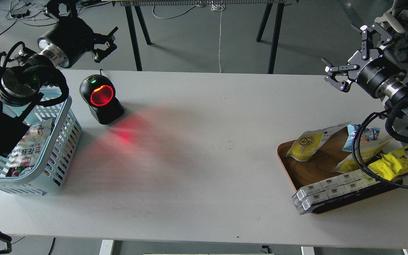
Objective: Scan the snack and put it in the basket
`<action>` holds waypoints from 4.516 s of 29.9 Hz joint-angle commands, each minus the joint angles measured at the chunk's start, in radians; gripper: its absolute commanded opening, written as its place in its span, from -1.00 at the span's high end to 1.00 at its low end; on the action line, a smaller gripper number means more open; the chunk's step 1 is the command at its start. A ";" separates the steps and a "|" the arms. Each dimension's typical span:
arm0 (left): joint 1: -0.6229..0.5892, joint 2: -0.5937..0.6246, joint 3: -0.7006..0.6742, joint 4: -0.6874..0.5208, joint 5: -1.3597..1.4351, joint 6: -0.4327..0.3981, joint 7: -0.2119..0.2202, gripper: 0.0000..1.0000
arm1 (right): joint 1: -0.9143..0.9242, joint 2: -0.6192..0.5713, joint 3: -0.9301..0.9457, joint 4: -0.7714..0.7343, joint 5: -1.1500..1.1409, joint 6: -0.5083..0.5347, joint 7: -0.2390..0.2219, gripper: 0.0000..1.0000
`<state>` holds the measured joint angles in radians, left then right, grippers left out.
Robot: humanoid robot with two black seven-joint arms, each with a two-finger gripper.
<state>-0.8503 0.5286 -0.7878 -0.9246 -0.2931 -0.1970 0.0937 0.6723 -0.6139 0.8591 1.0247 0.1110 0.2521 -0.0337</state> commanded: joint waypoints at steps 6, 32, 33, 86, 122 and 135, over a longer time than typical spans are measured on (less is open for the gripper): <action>-0.003 0.004 -0.013 -0.003 0.000 0.002 -0.003 -1.00 | 0.006 0.014 0.015 -0.005 -0.002 -0.013 0.003 -1.00; -0.004 0.047 -0.013 -0.052 0.000 0.001 -0.015 -1.00 | 0.070 -0.043 -0.057 -0.006 -0.005 -0.013 0.008 -1.00; -0.004 0.048 -0.013 -0.052 0.000 0.001 -0.015 -1.00 | 0.082 -0.044 -0.071 -0.006 -0.005 -0.013 0.005 -1.00; -0.004 0.041 -0.027 -0.079 0.000 0.004 -0.020 -1.00 | 1.165 -0.328 -1.490 0.707 0.292 -0.594 -0.301 -0.88; -0.001 0.041 -0.027 -0.079 0.000 0.004 -0.020 -1.00 | 1.035 -0.259 -1.451 0.707 0.311 -0.640 -0.305 0.18; 0.000 0.044 -0.027 -0.079 0.000 0.004 -0.020 -1.00 | 1.006 -0.259 -1.433 0.707 0.309 -0.649 -0.305 0.99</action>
<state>-0.8499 0.5721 -0.8146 -1.0026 -0.2930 -0.1932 0.0737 1.6787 -0.8703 -0.5863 1.7319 0.4202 -0.3973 -0.3385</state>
